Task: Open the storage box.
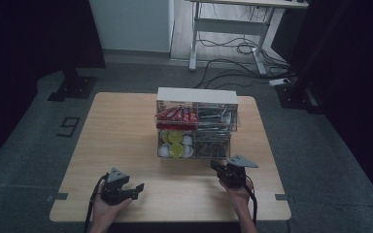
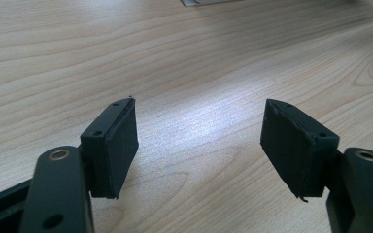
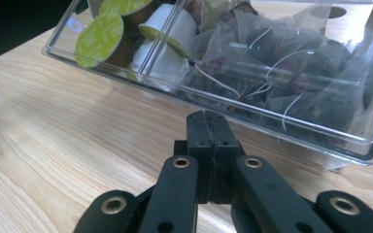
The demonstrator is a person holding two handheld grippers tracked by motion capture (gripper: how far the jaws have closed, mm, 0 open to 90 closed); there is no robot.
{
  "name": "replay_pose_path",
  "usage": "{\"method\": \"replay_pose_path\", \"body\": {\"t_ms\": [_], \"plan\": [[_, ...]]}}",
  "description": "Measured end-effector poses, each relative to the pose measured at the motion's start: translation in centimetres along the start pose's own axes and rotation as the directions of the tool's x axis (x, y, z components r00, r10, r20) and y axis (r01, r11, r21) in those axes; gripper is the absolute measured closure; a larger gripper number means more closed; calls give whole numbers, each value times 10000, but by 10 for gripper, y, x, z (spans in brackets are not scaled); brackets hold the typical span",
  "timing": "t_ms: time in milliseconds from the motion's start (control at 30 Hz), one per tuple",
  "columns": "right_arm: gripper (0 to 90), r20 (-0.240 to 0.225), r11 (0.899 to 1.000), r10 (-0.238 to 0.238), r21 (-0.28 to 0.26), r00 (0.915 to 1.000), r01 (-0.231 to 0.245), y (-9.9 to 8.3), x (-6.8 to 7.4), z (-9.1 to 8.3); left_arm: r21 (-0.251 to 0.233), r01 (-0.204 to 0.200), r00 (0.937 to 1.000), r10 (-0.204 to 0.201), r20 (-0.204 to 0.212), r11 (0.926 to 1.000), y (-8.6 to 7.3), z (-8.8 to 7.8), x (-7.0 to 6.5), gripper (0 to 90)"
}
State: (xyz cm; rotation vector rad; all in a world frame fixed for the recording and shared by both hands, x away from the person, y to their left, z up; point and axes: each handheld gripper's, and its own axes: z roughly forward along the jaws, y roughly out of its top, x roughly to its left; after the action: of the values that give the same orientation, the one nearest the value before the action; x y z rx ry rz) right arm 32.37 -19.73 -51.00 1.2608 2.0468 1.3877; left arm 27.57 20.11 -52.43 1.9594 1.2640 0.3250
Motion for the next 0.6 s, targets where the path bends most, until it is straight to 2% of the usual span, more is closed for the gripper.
{"method": "replay_pose_path", "body": {"t_ms": [167, 600], "plan": [[892, 5, 9999, 72, 147, 10000, -72, -4, -3, 4, 24, -2, 10000, 2, -7, 10000, 0, 0, 0, 299], [891, 277, 9992, 411, -36, 9988, -410, -6, -12, 2, 66, -16, 10000, 16, 13, 10000, -1, 2, 0, 299]]}}
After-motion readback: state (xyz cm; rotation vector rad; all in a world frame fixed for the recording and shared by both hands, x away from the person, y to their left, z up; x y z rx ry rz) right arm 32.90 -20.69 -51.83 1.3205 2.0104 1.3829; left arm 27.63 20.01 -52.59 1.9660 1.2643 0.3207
